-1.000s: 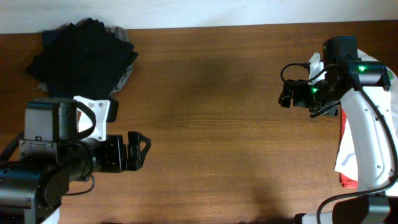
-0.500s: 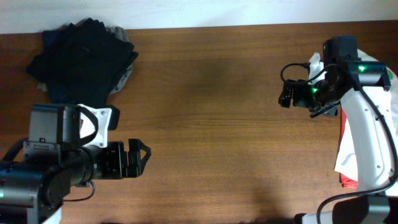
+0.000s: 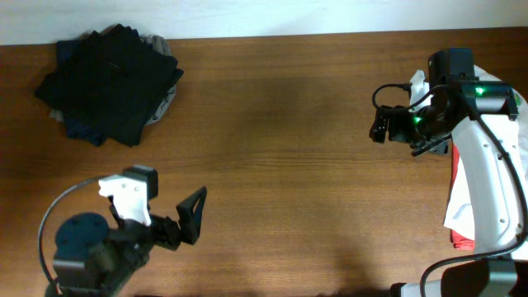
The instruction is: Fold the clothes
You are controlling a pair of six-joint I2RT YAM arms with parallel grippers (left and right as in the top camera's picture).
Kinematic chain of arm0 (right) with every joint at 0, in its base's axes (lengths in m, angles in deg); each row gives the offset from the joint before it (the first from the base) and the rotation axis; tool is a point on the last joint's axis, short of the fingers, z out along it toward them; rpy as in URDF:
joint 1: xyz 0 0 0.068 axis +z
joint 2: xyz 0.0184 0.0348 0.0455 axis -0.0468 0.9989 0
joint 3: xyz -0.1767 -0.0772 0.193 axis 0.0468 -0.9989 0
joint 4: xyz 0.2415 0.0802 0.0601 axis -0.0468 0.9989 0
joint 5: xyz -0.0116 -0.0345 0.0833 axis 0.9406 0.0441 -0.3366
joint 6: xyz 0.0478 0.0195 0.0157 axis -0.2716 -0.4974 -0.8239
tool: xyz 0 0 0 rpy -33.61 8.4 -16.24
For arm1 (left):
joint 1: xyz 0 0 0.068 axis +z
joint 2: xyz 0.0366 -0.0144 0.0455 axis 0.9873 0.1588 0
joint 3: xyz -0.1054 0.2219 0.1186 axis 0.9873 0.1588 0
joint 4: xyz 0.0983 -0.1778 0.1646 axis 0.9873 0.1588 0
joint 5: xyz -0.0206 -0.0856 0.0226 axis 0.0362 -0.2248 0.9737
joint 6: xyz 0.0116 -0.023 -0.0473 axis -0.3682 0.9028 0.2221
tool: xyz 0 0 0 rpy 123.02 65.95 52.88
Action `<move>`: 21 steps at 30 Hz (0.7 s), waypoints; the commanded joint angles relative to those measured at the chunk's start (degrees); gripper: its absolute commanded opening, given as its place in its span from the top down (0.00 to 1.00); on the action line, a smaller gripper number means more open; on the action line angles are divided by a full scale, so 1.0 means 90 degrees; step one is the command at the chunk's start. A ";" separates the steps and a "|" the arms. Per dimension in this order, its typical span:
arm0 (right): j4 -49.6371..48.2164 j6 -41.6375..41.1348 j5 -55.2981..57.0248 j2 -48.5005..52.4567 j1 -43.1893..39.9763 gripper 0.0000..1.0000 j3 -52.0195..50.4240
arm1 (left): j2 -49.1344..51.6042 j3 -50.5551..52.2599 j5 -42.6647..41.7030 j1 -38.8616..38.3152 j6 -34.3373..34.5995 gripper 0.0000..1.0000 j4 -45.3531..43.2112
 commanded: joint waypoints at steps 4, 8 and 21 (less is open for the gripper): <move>0.0007 -0.0051 0.0058 -0.0002 -0.0024 0.01 0.0058 | -0.0590 0.0352 0.0328 0.0100 -0.0017 0.01 -0.0053; 0.0010 -0.0051 0.0058 -0.0002 -0.0024 0.02 0.0058 | -0.1071 0.0522 0.0903 0.0136 -0.0542 0.01 -0.0051; 0.0007 -0.0051 0.0058 -0.0002 -0.0024 0.02 0.0058 | -0.2271 0.2001 0.1054 0.0209 -0.1018 0.01 -0.0306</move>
